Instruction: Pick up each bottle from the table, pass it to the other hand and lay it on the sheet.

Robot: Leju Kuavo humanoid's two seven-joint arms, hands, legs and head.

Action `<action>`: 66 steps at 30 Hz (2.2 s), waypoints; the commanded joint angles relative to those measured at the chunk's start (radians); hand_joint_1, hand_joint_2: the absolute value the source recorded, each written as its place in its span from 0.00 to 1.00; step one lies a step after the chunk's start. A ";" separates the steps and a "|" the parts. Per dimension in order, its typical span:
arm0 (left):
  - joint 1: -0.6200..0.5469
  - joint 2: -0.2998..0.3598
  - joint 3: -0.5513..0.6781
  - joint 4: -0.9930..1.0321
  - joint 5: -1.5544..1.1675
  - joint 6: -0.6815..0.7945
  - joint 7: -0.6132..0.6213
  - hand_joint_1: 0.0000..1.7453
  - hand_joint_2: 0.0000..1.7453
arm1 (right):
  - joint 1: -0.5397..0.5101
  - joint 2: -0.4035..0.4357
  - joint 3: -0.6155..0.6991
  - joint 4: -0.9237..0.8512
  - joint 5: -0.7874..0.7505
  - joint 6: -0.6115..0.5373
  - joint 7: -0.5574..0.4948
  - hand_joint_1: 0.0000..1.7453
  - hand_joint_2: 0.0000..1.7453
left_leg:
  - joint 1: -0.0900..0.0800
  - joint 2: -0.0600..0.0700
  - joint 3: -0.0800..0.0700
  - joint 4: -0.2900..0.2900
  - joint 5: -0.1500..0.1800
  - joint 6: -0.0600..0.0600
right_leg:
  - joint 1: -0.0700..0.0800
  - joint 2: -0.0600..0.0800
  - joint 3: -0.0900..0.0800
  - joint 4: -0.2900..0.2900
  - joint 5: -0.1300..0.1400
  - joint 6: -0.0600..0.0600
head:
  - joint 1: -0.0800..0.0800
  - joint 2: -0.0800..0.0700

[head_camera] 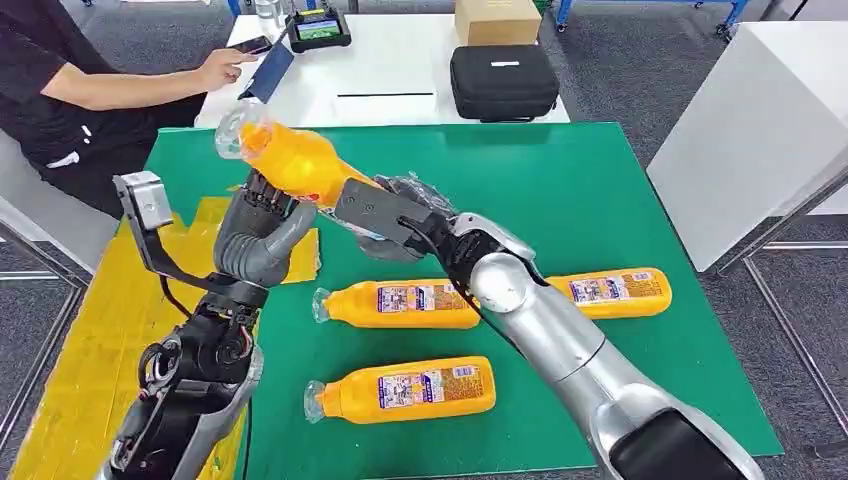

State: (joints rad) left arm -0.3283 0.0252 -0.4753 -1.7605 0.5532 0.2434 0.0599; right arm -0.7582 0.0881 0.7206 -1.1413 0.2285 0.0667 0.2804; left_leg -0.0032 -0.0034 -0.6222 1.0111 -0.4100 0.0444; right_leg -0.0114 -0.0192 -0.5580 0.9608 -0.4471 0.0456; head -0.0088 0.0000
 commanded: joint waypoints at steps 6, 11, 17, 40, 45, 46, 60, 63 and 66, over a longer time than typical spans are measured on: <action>-0.131 -0.014 -0.161 0.113 -0.044 0.009 0.047 0.00 1.00 | -0.003 0.007 0.089 -0.095 0.017 0.021 0.034 0.91 1.00 | 0.001 -0.001 0.001 0.000 -0.001 -0.002 | 0.000 0.000 0.002 0.000 -0.001 -0.001 | 0.000 0.000; -0.125 -0.022 -0.151 0.097 -0.050 0.022 0.050 0.00 1.00 | 0.031 0.004 0.145 -0.143 0.048 0.023 0.043 0.90 1.00 | 0.001 0.000 0.001 0.000 -0.001 -0.002 | 0.001 0.000 0.002 0.000 -0.001 -0.001 | 0.000 0.000; -0.118 -0.019 -0.143 0.094 -0.054 0.028 0.047 0.00 1.00 | 0.038 -0.005 0.162 -0.159 0.074 0.029 0.039 0.87 1.00 | 0.001 -0.001 0.001 0.000 -0.001 -0.002 | 0.000 0.000 0.002 0.000 -0.001 -0.001 | 0.000 0.000; -0.091 -0.030 -0.123 0.072 0.017 0.017 0.006 1.00 1.00 | 0.107 0.017 0.373 -0.128 0.232 0.098 0.013 0.92 1.00 | 0.001 -0.001 0.002 0.000 -0.001 -0.003 | 0.001 0.000 0.003 0.000 -0.002 -0.002 | 0.000 0.000; -0.095 -0.021 -0.127 0.076 0.033 0.020 -0.016 1.00 1.00 | 0.100 0.016 0.354 -0.105 0.216 0.084 0.007 0.92 1.00 | 0.001 -0.001 0.001 0.000 -0.001 -0.002 | 0.001 -0.001 0.002 -0.001 -0.001 -0.002 | 0.000 0.000; -0.093 -0.020 -0.125 0.076 0.036 0.020 -0.021 1.00 1.00 | 0.100 0.014 0.351 -0.103 0.214 0.083 0.006 0.92 1.00 | 0.001 -0.002 0.003 0.000 -0.001 -0.003 | 0.001 0.000 0.004 0.000 -0.002 -0.002 | 0.000 0.000; -0.051 0.002 -0.073 0.045 0.060 0.007 -0.076 1.00 1.00 | 0.097 -0.026 0.306 -0.017 0.236 0.028 0.001 0.00 1.00 | 0.001 -0.002 0.002 -0.001 -0.001 -0.002 | 0.001 -0.001 0.003 -0.001 -0.001 -0.002 | 0.000 0.000; -0.012 0.014 -0.002 0.001 0.039 0.026 -0.111 1.00 1.00 | 0.089 -0.064 0.265 0.013 0.247 0.024 0.007 0.00 0.00 | 0.002 -0.002 0.002 0.000 -0.001 -0.002 | 0.001 -0.001 0.003 -0.001 -0.001 -0.002 | 0.000 0.000; 0.032 0.026 0.084 -0.036 0.034 -0.004 -0.102 1.00 1.00 | 0.095 -0.098 0.194 0.054 0.250 0.015 -0.039 0.00 0.00 | 0.001 -0.001 0.001 -0.001 0.000 -0.001 | 0.001 0.000 0.001 -0.001 0.000 -0.001 | 0.000 0.000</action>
State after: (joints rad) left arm -0.2933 0.0374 -0.4910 -1.7220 0.5943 0.2708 -0.0244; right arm -0.6717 0.0595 0.9194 -1.2440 0.4570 0.0927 0.2853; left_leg -0.0032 -0.0034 -0.6234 1.0112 -0.4101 0.0443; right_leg -0.0115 -0.0193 -0.5594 0.9608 -0.4472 0.0455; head -0.0092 0.0000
